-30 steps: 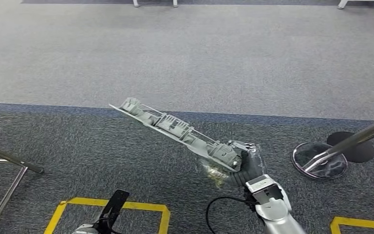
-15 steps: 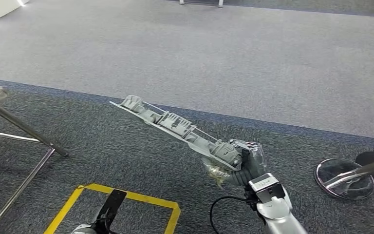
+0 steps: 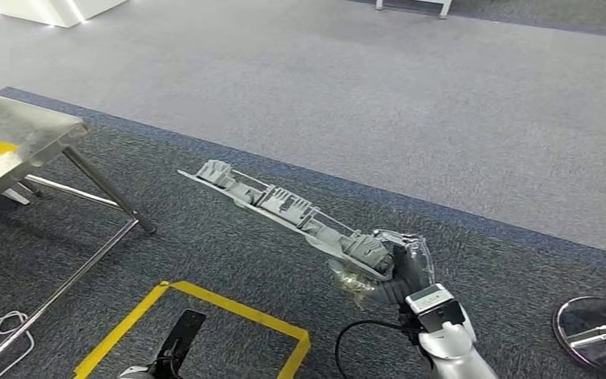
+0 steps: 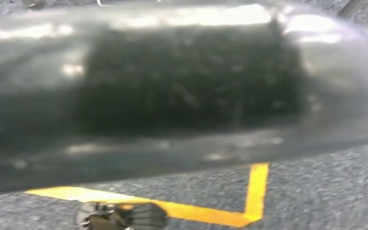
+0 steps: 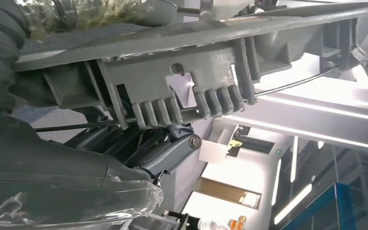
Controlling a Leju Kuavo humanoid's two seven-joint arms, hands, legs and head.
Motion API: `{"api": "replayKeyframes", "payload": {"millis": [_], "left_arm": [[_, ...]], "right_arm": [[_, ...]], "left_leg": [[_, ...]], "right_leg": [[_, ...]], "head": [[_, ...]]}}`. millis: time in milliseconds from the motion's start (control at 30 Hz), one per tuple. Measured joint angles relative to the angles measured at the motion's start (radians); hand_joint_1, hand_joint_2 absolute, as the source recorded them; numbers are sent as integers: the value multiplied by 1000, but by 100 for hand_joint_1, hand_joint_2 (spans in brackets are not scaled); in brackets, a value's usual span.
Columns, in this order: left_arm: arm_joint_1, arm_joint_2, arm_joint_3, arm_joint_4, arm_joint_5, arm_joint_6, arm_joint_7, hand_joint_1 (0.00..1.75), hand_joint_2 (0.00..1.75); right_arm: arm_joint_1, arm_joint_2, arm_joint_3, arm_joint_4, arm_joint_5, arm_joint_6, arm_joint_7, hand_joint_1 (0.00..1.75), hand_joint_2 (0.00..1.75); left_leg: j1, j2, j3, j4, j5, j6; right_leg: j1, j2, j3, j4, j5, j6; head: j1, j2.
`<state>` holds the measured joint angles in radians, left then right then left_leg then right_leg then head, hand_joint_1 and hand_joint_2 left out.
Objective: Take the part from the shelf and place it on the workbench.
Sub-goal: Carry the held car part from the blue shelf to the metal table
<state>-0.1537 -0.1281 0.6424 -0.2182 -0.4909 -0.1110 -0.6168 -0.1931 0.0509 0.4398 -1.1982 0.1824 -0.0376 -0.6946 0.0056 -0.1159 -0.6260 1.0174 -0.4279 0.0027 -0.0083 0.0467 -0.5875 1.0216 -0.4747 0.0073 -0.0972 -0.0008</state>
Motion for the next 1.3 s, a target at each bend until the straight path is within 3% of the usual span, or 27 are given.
{"api": "replayKeyframes", "payload": {"millis": [67,133,200,233,267,300,367,433,500,567,633,700,733,767,800,867,933,1000,1033,1100,1133,1200,1233,1267,1300], "left_arm": [[2,1,0,0,0,2,5,0,0],[1,0,0,0,0,2,8,0,0],[3,-2,0,0,0,2,11,0,0],[5,-2,0,0,0,3,12,0,0],[6,-2,0,0,0,4,14,0,0],[7,-2,0,0,0,5,15,0,0],[3,-1,0,0,0,7,17,0,0],[-1,-2,0,0,0,7,18,0,0],[-1,-2,0,0,-1,6,19,0,0],[-2,-1,0,0,-1,7,20,0,0],[-6,-1,0,0,-2,9,22,0,0],[-8,-2,0,0,-2,9,25,0,0],[-7,-2,0,0,-2,9,26,0,0],[-6,-2,0,0,-2,9,26,0,0],[-6,-2,0,0,-2,9,27,0,0],[-7,-2,0,0,-2,9,27,0,0],[-7,-2,0,0,-3,10,28,0,0],[-4,-2,0,0,-3,11,28,0,0],[-2,-1,0,0,-3,12,28,0,0],[-3,0,0,0,-3,13,28,0,0],[-5,0,0,0,-3,13,28,0,0],[-7,-1,0,0,-3,13,29,0,0],[-6,-2,0,0,-3,13,29,0,0],[-6,-2,0,0,-3,13,29,0,0],[-5,-1,0,0,-3,13,29,0,0]], "right_arm": [[-3,1,0,0,0,1,0,175,175],[-4,2,-1,0,-1,2,0,175,175],[-2,2,-2,1,-1,2,0,175,175],[-1,2,-2,1,-1,3,0,175,175],[-1,2,-2,2,-1,3,0,175,175],[-1,2,-1,2,-1,3,0,175,175],[-2,3,0,2,-1,4,0,175,175],[-3,4,1,2,-2,4,0,175,175],[-6,5,1,1,-3,4,0,175,175],[-10,6,1,1,-5,6,0,175,175],[-12,6,2,1,-8,8,-1,175,175],[-10,6,2,3,-10,10,-1,175,175],[-9,6,3,4,-10,10,-1,175,175],[-8,6,3,5,-10,11,0,175,175],[-8,6,3,6,-10,11,0,175,175],[-10,6,3,6,-9,12,0,175,175],[-12,6,3,6,-9,14,0,175,175],[-12,7,3,6,-8,15,0,175,175],[-13,7,3,6,-7,16,0,175,175],[-14,9,3,6,-8,16,0,175,175],[-14,9,2,6,-8,16,0,175,175],[-13,10,2,6,-8,16,0,175,175],[-13,10,1,6,-8,16,0,175,175],[-13,10,2,6,-7,17,0,175,175],[-13,10,2,6,-7,17,0,175,175]], "left_leg": [[-2,37,-17,35,-26,-9],[-2,87,-70,148,-86,-16],[2,103,-124,263,-127,-23],[4,106,-130,278,-123,-25],[5,110,-115,250,-99,-25],[5,120,-82,189,-65,-23],[-4,166,-12,56,-19,-14],[-13,192,12,2,-14,-3],[-13,169,10,-4,-12,8],[-9,146,14,-9,-8,20],[-6,123,15,-10,-6,29],[-6,97,15,-10,-7,34],[-5,83,15,-9,-7,34],[-5,68,15,-8,-8,34],[-4,54,16,-7,-9,32],[-3,28,16,-1,-12,25],[-1,8,9,4,-11,14],[2,-10,3,4,-8,4],[2,-4,1,8,-12,0],[-1,43,-24,60,-47,-9],[-1,75,-51,117,-78,-13],[2,104,-113,245,-127,-19],[3,107,-131,279,-131,-20],[4,109,-130,275,-115,-21],[4,113,-111,234,-83,-20]], "right_leg": [[-2,-20,4,-7,4,-12],[0,-45,5,-9,2,-20],[3,-70,5,-9,0,-24],[4,-82,6,-9,-1,-24],[4,-92,7,-9,-2,-23],[5,-103,9,-8,-4,-22],[10,-121,13,-8,-8,-16],[16,-141,16,-7,-13,-8],[17,-160,18,-8,-19,2],[13,-134,7,23,-44,13],[9,-78,-42,133,-102,18],[7,-53,-109,263,-150,20],[6,-50,-126,287,-148,21],[5,-48,-125,274,-127,21],[3,-43,-103,217,-88,20],[-4,-7,-38,79,-22,20],[-7,20,-2,12,-8,18],[-5,11,4,6,-10,12],[-5,1,6,3,-10,7],[-7,-22,11,-3,-9,-6],[-6,-35,13,-3,-10,-11],[-3,-61,15,-3,-14,-17],[-2,-73,16,-3,-16,-17],[-2,-84,18,-3,-18,-17],[-1,-95,22,-3,-21,-16]], "head": [[-5,0],[-10,0],[-10,0],[-10,0],[-11,0],[-11,0],[-10,0],[-9,0],[-8,0],[-5,0],[1,0],[4,0],[4,0],[4,0],[4,0],[4,0],[3,0],[2,0],[2,0],[-3,0],[-6,0],[-7,0],[-8,0],[-8,0],[-8,0]]}}
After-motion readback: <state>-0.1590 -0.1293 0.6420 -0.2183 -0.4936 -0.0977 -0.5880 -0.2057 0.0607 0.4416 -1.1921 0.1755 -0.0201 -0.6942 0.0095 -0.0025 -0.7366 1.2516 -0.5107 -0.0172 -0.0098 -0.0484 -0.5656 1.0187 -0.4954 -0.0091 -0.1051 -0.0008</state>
